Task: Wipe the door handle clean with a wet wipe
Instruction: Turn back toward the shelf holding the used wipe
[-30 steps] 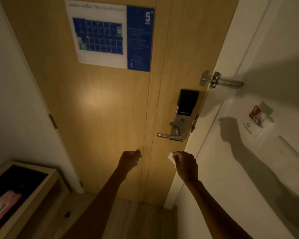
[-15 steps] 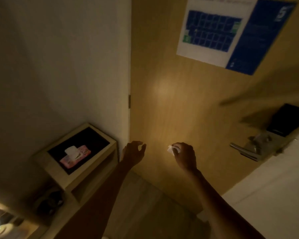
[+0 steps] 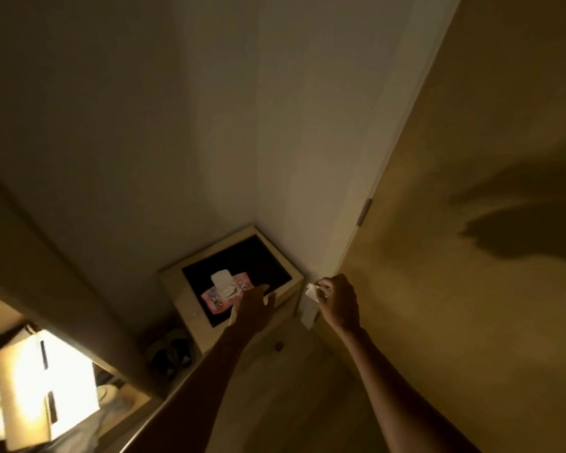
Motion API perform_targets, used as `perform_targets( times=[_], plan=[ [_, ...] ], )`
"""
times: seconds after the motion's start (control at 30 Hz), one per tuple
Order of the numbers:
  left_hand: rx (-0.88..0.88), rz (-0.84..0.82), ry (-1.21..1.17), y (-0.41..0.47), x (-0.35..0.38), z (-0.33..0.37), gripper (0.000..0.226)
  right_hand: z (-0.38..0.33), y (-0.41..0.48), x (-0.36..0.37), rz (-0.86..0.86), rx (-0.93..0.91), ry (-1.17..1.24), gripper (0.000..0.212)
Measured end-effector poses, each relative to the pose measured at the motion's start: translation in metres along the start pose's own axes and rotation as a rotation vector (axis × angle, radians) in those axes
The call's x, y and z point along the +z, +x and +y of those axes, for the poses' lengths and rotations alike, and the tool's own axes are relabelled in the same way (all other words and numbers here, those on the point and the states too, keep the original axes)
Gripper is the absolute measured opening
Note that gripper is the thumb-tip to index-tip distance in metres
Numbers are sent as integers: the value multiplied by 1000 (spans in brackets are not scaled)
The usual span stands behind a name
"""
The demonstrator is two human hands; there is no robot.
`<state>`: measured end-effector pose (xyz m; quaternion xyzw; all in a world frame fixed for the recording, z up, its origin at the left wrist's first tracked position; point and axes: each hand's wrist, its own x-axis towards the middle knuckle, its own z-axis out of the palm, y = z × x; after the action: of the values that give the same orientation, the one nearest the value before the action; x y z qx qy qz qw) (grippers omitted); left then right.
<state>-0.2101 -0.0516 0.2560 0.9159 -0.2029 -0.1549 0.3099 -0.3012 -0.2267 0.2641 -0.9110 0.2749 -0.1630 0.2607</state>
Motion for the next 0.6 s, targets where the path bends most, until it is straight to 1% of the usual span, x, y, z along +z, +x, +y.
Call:
perform_targets(
  times=[0.17,0.27,0.37,0.53,0.6],
  plan=[
    [-58,28,26,32,-12,-35,36,-26,46,45,-112,-48,-23,20],
    [-114,15,21,54,-11,-54,41,-34,76,72,-184,-66,-13,19],
    [-174,-15,31,79,-13,-69,46,-26,110,110,-215,5,70,20],
    [-287,-21,19,130,1,-96,46,-4,171,182,-311,70,80,15],
    [-317,-13,15,153,13,-109,46,10,196,214,-351,93,60,16]
  ],
)
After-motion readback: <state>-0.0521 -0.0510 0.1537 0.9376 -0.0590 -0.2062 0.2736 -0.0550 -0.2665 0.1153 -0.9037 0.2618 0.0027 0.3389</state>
